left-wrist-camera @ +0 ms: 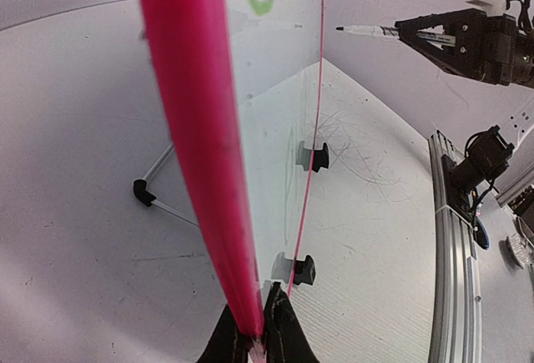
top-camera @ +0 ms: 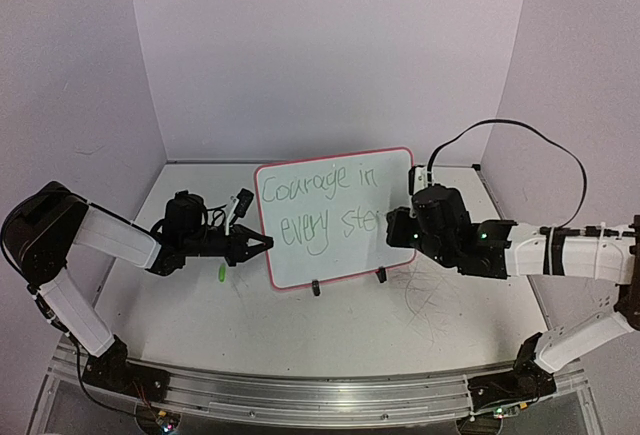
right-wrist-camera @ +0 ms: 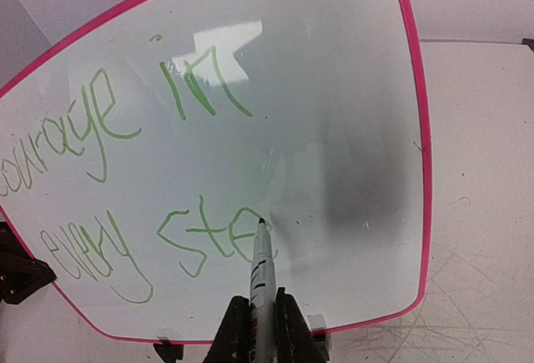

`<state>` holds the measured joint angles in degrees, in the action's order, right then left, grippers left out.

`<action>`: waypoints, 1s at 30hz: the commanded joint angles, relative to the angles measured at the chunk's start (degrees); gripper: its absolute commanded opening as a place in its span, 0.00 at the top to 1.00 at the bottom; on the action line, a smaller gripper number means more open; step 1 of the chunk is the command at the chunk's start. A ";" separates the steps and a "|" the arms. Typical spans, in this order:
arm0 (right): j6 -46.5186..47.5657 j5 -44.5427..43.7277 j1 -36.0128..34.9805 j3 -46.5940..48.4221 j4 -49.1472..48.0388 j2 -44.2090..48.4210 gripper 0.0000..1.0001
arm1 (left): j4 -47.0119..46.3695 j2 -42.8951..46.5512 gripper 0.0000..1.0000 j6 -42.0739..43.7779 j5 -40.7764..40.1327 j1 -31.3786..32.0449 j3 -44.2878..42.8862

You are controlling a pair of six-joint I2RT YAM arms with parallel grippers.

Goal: Write a sentence on the whiteboard

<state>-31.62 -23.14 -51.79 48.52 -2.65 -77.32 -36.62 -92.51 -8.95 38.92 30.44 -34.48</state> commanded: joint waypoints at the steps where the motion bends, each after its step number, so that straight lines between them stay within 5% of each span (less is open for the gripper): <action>1: 0.36 -1.69 0.16 -0.53 -2.14 0.66 1.00 | 0.10 1.34 1.00 3.41 -6.29 -0.55 -1.47; 30: 1.58 -3.57 0.99 2.49 -3.84 -3.89 1.00 | 0.12 1.37 1.00 3.41 -6.10 -0.55 -1.47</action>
<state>-30.33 -25.12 -51.03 48.99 -4.35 -80.09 -36.62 -92.51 -8.92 38.92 30.44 -34.48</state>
